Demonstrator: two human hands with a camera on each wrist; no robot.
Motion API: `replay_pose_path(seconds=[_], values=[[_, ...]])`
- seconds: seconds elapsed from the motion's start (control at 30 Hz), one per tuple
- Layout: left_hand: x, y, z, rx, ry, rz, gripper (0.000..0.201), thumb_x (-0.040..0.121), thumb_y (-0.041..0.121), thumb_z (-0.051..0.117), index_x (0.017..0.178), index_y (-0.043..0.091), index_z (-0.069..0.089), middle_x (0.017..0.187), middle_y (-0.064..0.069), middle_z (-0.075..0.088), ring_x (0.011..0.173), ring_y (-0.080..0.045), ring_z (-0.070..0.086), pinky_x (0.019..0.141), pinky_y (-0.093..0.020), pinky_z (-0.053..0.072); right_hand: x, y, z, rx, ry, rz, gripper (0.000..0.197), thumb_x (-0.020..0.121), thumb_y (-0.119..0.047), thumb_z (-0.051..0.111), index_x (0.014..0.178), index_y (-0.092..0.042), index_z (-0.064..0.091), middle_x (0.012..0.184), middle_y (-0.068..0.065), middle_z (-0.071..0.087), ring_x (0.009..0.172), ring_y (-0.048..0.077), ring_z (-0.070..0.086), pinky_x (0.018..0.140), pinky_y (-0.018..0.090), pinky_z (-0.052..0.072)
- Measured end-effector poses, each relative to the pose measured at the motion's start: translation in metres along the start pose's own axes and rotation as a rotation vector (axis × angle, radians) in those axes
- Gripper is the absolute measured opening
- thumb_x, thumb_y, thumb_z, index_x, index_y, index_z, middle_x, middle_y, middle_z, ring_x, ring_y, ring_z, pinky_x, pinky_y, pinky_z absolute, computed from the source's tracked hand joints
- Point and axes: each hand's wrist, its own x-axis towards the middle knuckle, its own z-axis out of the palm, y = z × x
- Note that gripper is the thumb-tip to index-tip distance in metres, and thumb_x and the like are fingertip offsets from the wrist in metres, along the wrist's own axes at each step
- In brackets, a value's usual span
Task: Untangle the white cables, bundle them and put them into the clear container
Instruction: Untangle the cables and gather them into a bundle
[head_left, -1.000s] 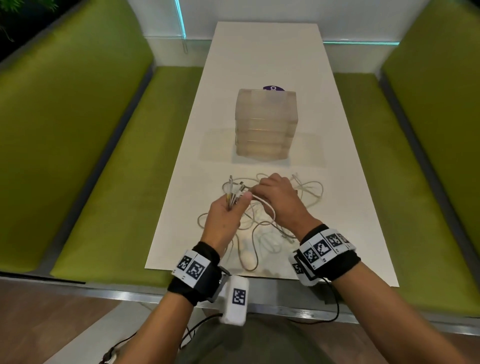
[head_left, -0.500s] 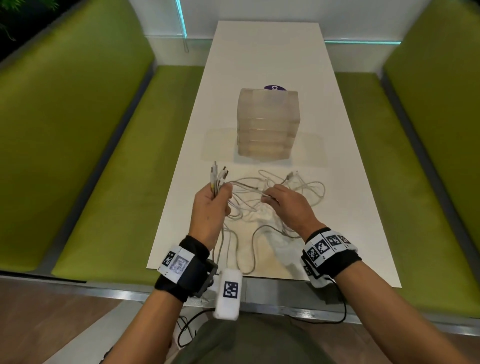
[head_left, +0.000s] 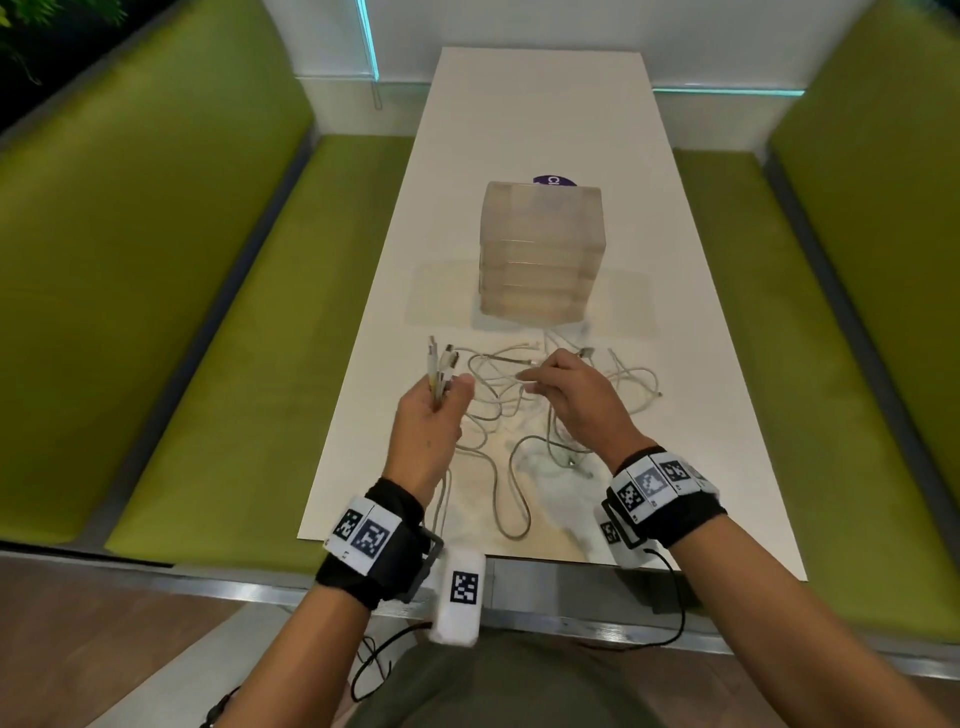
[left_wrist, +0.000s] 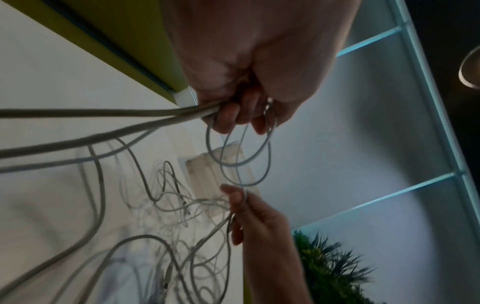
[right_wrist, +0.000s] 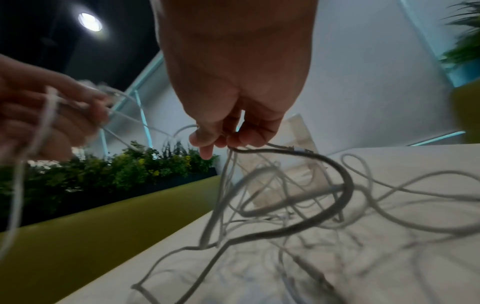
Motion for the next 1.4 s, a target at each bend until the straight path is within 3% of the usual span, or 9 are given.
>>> replay_pose_path(seconds=[0.07,0.3,0.43,0.57,0.67,0.83,1.03,1.17,1.4], values=[[0.003,-0.004,0.006,0.081,-0.049,-0.013,0.029,0.092,0.031,0.061,0.070,0.017,0.048,0.060,0.005,0.035,0.055,-0.013,0.031,0.056,-0.031,0.031,-0.003,-0.011,0.002,0.008,0.006,-0.071,0.024,0.087,0.005,0.060,0.106,-0.003,0.071,0.087,-0.001,0.051,0.077,-0.014,0.053,0.073,-0.003,0.037],[0.017,-0.006,0.012,0.059,-0.120,-0.158,0.013,0.093,0.018,0.058,0.088,0.006,0.058,0.058,0.002,0.033,0.052,-0.014,0.030,0.045,-0.021,0.030,-0.011,-0.020,-0.002,-0.038,0.060,-0.133,0.023,0.084,0.009,0.062,0.105,0.003,0.070,0.086,0.006,0.053,0.079,0.010,0.051,0.076,-0.005,0.035],[0.019,-0.010,0.012,-0.004,-0.144,-0.184,0.026,0.090,0.023,0.064,0.094,-0.002,0.063,0.061,0.002,0.032,0.052,-0.013,0.028,0.045,-0.020,0.030,-0.009,-0.023,-0.004,-0.075,-0.012,-0.148,0.026,0.086,-0.001,0.064,0.111,-0.002,0.068,0.087,0.003,0.054,0.081,0.001,0.047,0.077,0.004,0.038],[0.019,-0.011,0.015,-0.025,-0.175,-0.183,0.029,0.088,0.026,0.067,0.084,-0.003,0.063,0.060,0.001,0.034,0.048,-0.011,0.029,0.045,-0.020,0.030,-0.012,-0.033,-0.006,-0.019,-0.193,-0.038,0.037,0.086,-0.005,0.063,0.122,-0.016,0.058,0.087,-0.002,0.060,0.082,0.014,0.059,0.077,0.026,0.049],[0.016,-0.012,0.019,0.100,-0.233,-0.156,0.020,0.088,0.026,0.067,0.076,0.011,0.065,0.062,-0.001,0.051,0.045,-0.006,0.037,0.051,-0.024,0.032,-0.017,-0.041,-0.004,0.102,-0.155,0.043,0.036,0.088,-0.009,0.063,0.116,-0.020,0.044,0.077,-0.007,0.057,0.074,0.011,0.057,0.071,0.025,0.047],[0.016,-0.019,0.012,0.386,-0.260,-0.034,0.029,0.085,0.041,0.067,0.096,0.014,0.069,0.069,0.003,0.061,0.058,-0.011,0.047,0.059,-0.028,0.037,-0.017,-0.043,-0.006,0.153,-0.067,0.091,0.029,0.088,-0.010,0.062,0.102,-0.023,0.040,0.080,-0.010,0.059,0.074,0.001,0.057,0.067,0.018,0.046],[0.012,-0.014,0.010,0.541,-0.227,0.161,0.022,0.094,0.031,0.056,0.103,0.013,0.063,0.074,-0.003,0.064,0.058,-0.013,0.050,0.053,-0.022,0.037,-0.007,-0.030,-0.001,0.052,-0.228,0.072,0.021,0.088,-0.004,0.061,0.100,-0.018,0.050,0.090,-0.005,0.059,0.072,-0.001,0.056,0.063,0.011,0.042],[0.006,-0.006,0.007,0.450,-0.203,0.203,0.019,0.095,0.024,0.056,0.103,0.009,0.062,0.066,0.008,0.055,0.050,0.004,0.048,0.051,-0.010,0.035,-0.001,-0.005,0.011,-0.304,-0.193,0.049,0.014,0.088,-0.010,0.056,0.099,-0.018,0.060,0.102,0.000,0.056,0.087,0.022,0.060,0.067,0.035,0.049],[0.005,0.012,-0.014,0.261,-0.075,0.243,0.024,0.095,0.018,0.057,0.075,0.030,0.051,0.046,0.014,0.039,0.043,-0.002,0.033,0.045,-0.011,0.027,0.001,0.036,0.003,-0.224,-0.064,0.217,0.014,0.091,-0.010,0.056,0.098,-0.010,0.068,0.102,0.004,0.056,0.086,0.024,0.059,0.069,0.029,0.042]])
